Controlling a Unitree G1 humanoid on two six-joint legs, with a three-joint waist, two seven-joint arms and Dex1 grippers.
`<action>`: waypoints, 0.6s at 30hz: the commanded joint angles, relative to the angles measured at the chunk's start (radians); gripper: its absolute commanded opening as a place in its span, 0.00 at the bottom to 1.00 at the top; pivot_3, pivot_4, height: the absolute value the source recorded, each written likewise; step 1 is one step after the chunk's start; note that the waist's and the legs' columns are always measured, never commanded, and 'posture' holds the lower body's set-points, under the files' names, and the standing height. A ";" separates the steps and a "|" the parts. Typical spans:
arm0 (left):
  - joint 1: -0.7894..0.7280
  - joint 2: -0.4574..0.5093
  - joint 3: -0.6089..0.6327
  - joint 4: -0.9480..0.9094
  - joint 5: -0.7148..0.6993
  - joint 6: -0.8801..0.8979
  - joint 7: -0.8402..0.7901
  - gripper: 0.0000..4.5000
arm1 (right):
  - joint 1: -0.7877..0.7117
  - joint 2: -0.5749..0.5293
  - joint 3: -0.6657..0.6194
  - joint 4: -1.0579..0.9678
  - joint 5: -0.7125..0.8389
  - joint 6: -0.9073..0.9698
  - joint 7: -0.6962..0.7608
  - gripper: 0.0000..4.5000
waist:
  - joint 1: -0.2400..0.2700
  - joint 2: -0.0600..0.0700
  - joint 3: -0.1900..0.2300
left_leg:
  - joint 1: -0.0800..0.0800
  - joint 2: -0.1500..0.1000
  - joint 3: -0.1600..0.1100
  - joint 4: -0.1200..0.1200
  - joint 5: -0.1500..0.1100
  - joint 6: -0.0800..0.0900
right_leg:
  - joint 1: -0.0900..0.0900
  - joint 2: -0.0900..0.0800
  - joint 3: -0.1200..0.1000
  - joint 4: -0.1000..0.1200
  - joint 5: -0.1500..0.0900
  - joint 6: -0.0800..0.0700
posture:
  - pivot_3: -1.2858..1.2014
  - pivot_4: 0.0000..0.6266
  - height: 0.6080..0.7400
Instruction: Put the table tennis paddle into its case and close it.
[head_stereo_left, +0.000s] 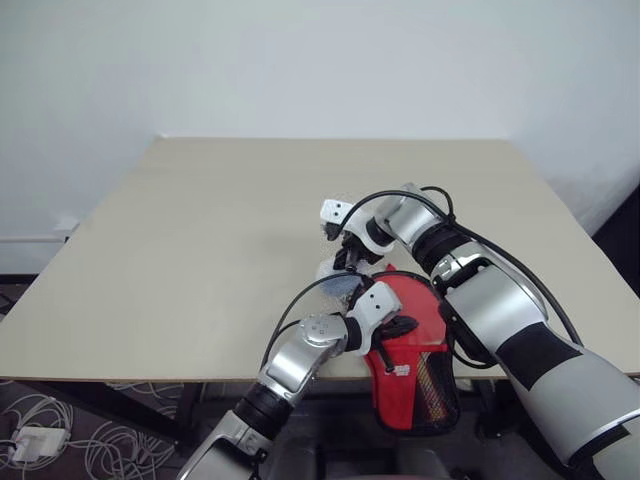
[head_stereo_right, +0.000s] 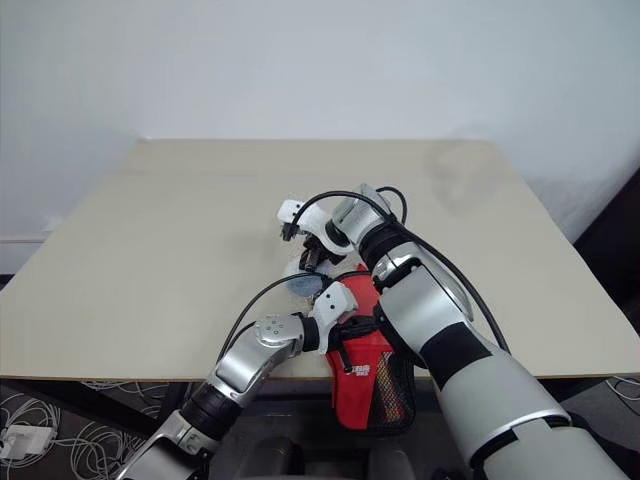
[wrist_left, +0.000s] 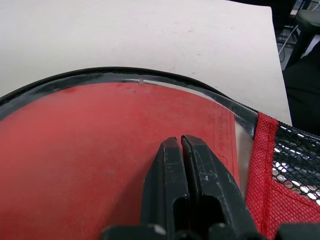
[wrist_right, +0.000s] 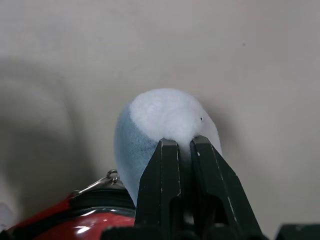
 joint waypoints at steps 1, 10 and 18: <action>0.010 0.006 -0.016 0.050 0.020 0.024 -0.012 0.00 | -0.019 -0.020 -0.049 -0.010 0.012 -0.032 -0.078 0.00 | 0.000 0.000 0.000 | 0.000 0.000 0.000 0.000 0.000 0.000 | 0.000 0.000 0.000 0.000 0.000 0.000 | 0.52 0.00 1.00; -0.004 0.009 -0.015 0.065 0.024 0.016 -0.027 0.00 | -0.016 -0.031 -0.066 0.005 -0.012 -0.114 -0.244 0.00 | 0.000 0.000 0.000 | 0.000 0.000 0.000 0.003 0.000 0.000 | 0.000 0.000 0.000 0.004 0.000 0.000 | 0.52 0.00 1.00; -0.009 0.008 -0.011 0.073 0.029 0.017 -0.034 0.00 | -0.009 -0.046 -0.060 0.016 -0.040 -0.154 -0.307 0.00 | 0.000 0.000 0.000 | 0.000 0.000 0.000 0.005 0.000 0.000 | 0.000 0.000 0.001 0.006 0.000 0.000 | 0.52 0.00 1.00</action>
